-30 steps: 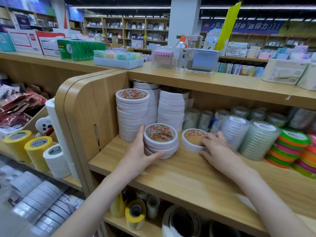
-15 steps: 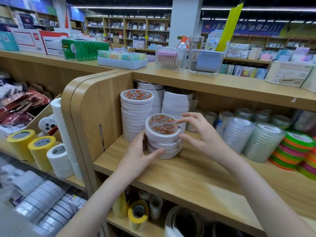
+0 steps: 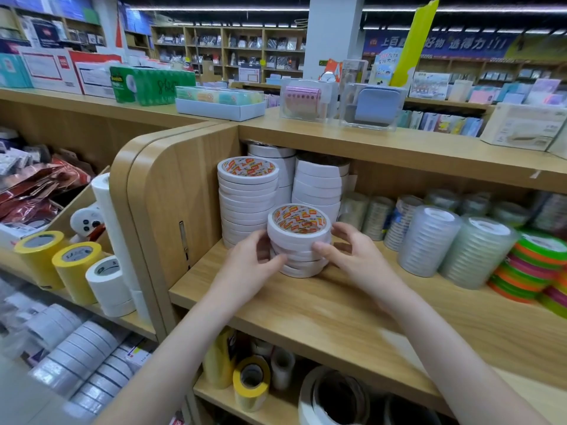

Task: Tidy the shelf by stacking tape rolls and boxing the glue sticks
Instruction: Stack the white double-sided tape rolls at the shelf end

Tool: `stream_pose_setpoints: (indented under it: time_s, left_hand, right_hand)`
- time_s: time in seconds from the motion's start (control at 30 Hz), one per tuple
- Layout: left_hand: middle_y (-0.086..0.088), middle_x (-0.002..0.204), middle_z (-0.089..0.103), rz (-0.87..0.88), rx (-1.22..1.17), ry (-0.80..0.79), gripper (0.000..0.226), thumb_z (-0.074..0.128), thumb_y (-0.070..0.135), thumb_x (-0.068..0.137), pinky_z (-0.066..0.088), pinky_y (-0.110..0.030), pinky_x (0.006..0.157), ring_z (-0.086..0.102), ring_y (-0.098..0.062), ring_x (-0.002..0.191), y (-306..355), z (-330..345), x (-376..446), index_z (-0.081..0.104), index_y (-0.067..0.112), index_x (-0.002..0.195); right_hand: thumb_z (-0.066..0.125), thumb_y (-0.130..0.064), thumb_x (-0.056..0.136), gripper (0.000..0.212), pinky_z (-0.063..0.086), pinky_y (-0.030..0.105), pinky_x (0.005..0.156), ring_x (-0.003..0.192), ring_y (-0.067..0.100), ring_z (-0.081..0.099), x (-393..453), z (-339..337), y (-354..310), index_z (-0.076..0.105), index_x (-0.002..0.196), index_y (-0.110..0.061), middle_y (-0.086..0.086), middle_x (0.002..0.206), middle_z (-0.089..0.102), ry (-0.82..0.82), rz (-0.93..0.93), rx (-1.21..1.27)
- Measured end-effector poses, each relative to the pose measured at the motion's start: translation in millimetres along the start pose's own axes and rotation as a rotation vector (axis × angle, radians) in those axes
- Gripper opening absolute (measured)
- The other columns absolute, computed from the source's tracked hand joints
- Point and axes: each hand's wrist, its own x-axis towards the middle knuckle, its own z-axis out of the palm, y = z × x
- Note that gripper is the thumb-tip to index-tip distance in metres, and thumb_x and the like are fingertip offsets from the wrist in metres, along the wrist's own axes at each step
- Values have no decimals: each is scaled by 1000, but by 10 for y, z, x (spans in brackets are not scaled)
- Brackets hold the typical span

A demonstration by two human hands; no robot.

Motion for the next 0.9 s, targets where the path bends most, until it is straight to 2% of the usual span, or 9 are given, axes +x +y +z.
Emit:
stream_pose_setpoints:
  time_s: [0.07, 0.13, 0.27, 0.33, 0.4, 0.47, 0.53, 0.7, 0.9]
  left_hand:
    - [0, 120, 59, 22, -67, 83, 52, 65, 3, 82, 45, -7, 81, 58, 1, 100, 0, 103, -126, 46, 11, 131]
    - [-3, 135, 49, 65, -36, 91, 64, 62, 6, 84, 44, -21, 97, 50, -8, 119, 0, 238, -194, 34, 10, 141]
    - [-4, 148, 35, 37, -53, 59, 79, 57, 28, 77, 32, -41, 110, 36, -14, 135, -30, 277, -70, 24, 11, 146]
    - [1, 144, 41, 12, -117, 69, 78, 54, 32, 73, 32, -41, 110, 40, -13, 132, -56, 235, -64, 31, 13, 144]
    - [10, 131, 46, -3, -126, 89, 60, 56, 11, 83, 35, -33, 108, 46, -9, 125, -63, 191, -106, 38, 12, 140]
    - [14, 119, 45, -12, -104, 104, 55, 52, -3, 87, 37, -22, 100, 49, -4, 115, -83, 176, -118, 40, 9, 139]
    - [13, 115, 48, 23, -48, 92, 54, 51, -5, 86, 39, -20, 98, 51, -2, 110, -78, 165, -108, 42, 9, 138]
    - [1, 105, 66, 17, -32, 161, 40, 68, 9, 82, 50, -30, 91, 64, -12, 96, -48, 146, 1, 59, 8, 121]
    - [1, 89, 69, 2, -42, 227, 25, 73, 10, 78, 46, -4, 71, 62, 3, 75, -94, 110, 77, 68, 8, 102]
  right_hand:
    - [64, -29, 84, 47, 40, 24, 99, 115, 7, 51, -5, 41, 17, 46, 126, -19, 2, 132, 51, -17, 15, 110]
    - [57, -22, 89, 30, 39, 22, 100, 110, 1, 53, 1, 97, 4, 47, 117, -28, -2, 129, 55, -48, 17, 186]
    - [48, -21, 95, 49, 30, 24, 109, 123, 2, 44, 30, 154, 0, 29, 140, -17, -7, 136, 47, -88, -1, 227]
    - [46, -20, 96, 54, 27, 22, 110, 126, 0, 40, 29, 144, 3, 23, 144, -16, -8, 140, 42, -113, -17, 221]
    - [46, -15, 96, 49, 29, 18, 108, 123, -5, 41, 5, 109, 38, 26, 141, -14, -12, 138, 42, -101, -6, 231]
    - [46, -3, 94, 37, 36, 6, 94, 106, -17, 47, -16, 85, 63, 34, 126, -18, -20, 121, 48, -74, 8, 246]
    - [53, 6, 88, 50, 39, 1, 83, 91, -22, 50, -20, 114, 83, 30, 121, -23, -24, 108, 47, -69, -21, 216]
    - [71, 3, 74, 63, 45, 5, 80, 88, -12, 55, -12, 149, 64, 42, 125, -17, -13, 106, 52, 63, -33, 166]
    - [76, -8, 72, 68, 45, 4, 77, 89, -3, 61, -6, 143, 67, 43, 131, -7, 3, 114, 63, 93, 18, 135]
